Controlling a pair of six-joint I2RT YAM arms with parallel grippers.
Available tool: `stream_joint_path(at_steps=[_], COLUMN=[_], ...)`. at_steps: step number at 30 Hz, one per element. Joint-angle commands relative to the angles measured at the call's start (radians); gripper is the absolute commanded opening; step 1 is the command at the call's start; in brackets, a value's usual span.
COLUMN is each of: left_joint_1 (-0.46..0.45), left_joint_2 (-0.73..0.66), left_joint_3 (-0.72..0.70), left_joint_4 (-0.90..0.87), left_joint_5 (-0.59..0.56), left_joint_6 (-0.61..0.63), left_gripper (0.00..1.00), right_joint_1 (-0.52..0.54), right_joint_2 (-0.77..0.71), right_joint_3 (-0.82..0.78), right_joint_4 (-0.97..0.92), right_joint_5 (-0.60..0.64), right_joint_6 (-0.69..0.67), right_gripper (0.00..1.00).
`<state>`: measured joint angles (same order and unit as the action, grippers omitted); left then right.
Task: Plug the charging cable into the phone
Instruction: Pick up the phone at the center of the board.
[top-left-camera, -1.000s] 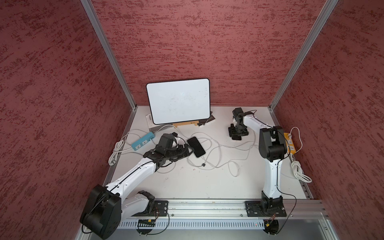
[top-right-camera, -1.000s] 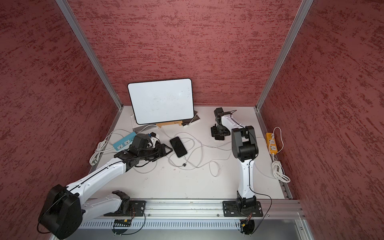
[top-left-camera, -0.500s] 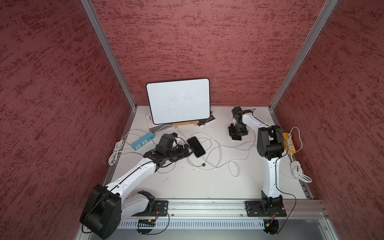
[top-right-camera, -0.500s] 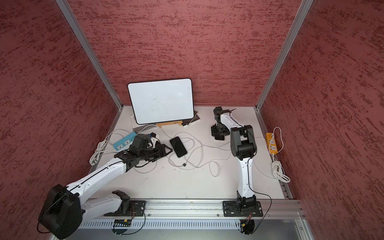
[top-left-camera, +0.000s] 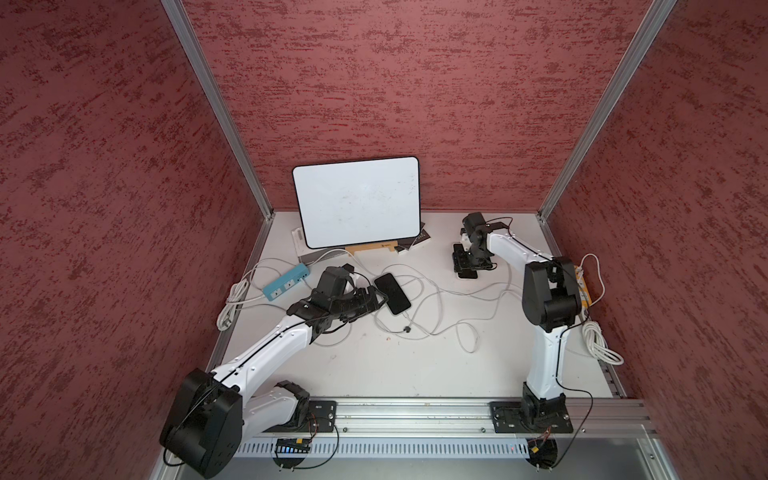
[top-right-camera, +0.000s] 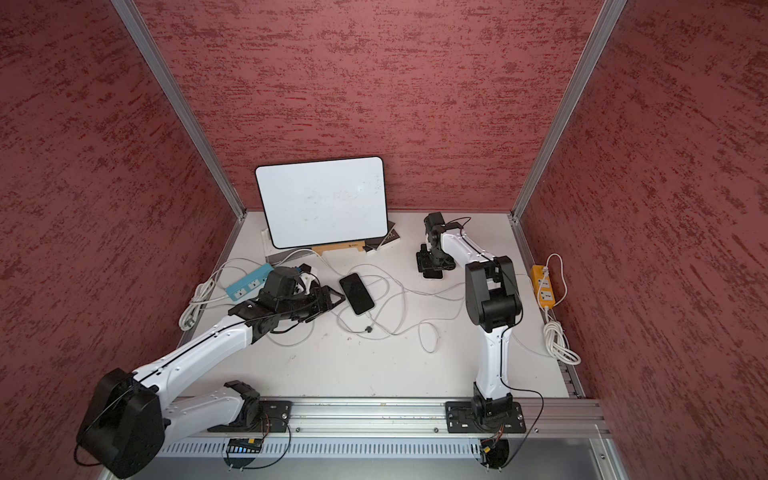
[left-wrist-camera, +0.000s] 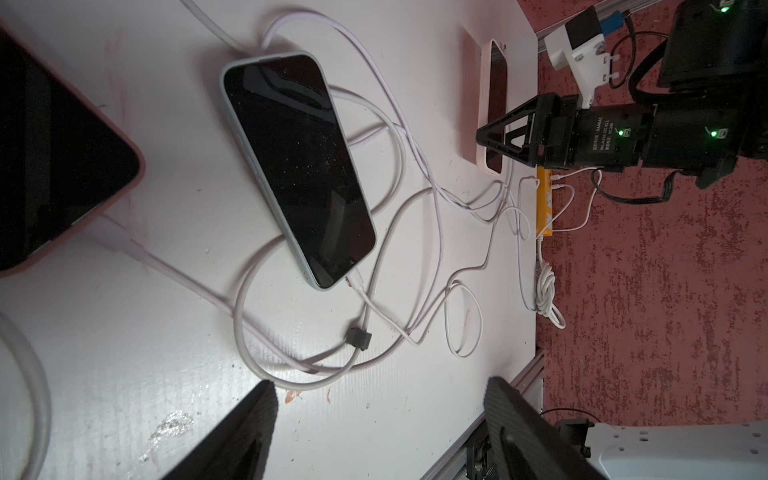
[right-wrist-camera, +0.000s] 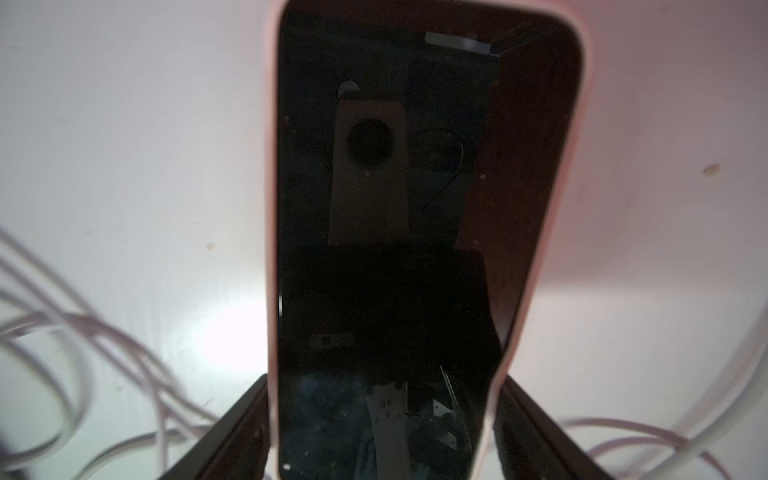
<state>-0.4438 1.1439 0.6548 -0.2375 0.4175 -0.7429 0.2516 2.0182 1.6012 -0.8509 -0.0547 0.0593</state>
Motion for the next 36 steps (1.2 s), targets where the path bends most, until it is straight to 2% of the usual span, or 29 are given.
stream_joint_path(at_steps=[1, 5, 11, 14, 20, 29, 36], left_joint_1=[-0.005, -0.006, -0.014, -0.032, -0.093, -0.120, -0.145], left_joint_2=[-0.008, 0.011, 0.033, 0.058, 0.096, 0.159, 0.218], left_joint_3=[0.026, 0.056, 0.117, 0.145, 0.156, 0.171, 0.211], left_joint_4=[0.068, 0.107, 0.177, 0.197, 0.260, 0.267, 0.255], left_joint_5=[-0.004, -0.005, -0.031, -0.046, -0.071, -0.083, -0.105], left_joint_6=[-0.032, -0.055, -0.102, -0.112, -0.110, -0.111, -0.094], left_gripper=[0.80, 0.78, 0.76, 0.75, 0.73, 0.66, 0.51], right_joint_1=[0.044, 0.112, 0.276, 0.325, 0.382, 0.416, 0.432], right_joint_2=[-0.150, -0.278, -0.454, -0.504, -0.516, -0.516, -0.513], right_joint_3=[-0.076, -0.213, -0.387, -0.432, -0.441, -0.429, -0.416], right_joint_4=[0.156, 0.240, 0.360, 0.398, 0.402, 0.409, 0.402], right_joint_5=[-0.092, -0.138, -0.221, -0.313, -0.369, -0.450, -0.469], right_joint_6=[0.004, 0.014, -0.007, 0.009, 0.022, 0.025, 0.029], right_gripper=[0.14, 0.13, 0.13, 0.14, 0.14, 0.14, 0.15])
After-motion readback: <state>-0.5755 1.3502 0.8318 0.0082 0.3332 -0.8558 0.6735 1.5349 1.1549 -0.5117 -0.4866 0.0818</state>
